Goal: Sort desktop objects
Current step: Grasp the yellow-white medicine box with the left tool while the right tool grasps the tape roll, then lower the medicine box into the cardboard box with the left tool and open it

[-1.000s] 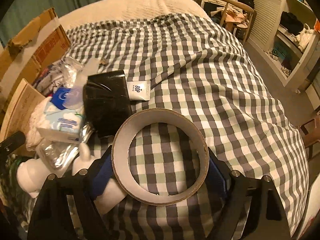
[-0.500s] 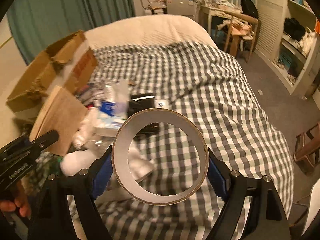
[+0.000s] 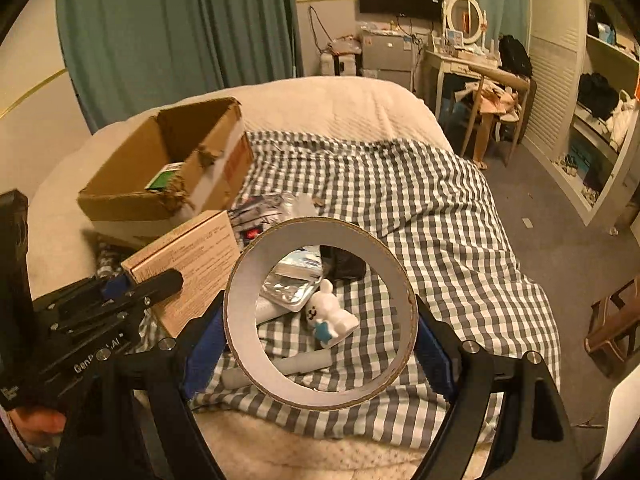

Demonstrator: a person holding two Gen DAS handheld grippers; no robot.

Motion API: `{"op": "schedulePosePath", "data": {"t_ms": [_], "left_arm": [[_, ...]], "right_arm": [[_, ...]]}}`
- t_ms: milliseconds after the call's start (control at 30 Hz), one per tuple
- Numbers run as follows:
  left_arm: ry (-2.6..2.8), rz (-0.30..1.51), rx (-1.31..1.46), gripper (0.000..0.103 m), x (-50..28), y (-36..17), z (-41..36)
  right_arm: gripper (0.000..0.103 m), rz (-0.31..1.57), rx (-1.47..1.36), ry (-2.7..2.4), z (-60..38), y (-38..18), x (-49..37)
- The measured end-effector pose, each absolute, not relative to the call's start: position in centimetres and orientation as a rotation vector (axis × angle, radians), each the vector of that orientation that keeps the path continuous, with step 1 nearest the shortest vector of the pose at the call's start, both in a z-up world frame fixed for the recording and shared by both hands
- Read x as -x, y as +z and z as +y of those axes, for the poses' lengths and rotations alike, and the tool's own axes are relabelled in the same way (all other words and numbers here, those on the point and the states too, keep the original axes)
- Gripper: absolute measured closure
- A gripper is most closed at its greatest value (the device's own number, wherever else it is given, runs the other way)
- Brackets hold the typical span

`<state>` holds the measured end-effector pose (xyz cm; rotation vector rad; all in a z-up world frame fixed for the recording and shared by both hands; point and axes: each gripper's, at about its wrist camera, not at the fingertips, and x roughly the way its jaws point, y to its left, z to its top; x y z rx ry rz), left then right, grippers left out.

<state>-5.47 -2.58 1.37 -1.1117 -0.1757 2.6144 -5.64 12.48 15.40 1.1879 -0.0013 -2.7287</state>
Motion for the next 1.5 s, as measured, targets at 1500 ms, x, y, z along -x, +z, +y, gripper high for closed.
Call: {"op": "schedulePosePath", "data": {"t_ms": [1500], "left_arm": [[2.913, -0.326, 1.016, 0.074, 18.8, 5.9, -19.9]], "right_arm": [[0.020, -0.022, -1.089, -2.417, -6.9, 16.7, 20.3]]}}
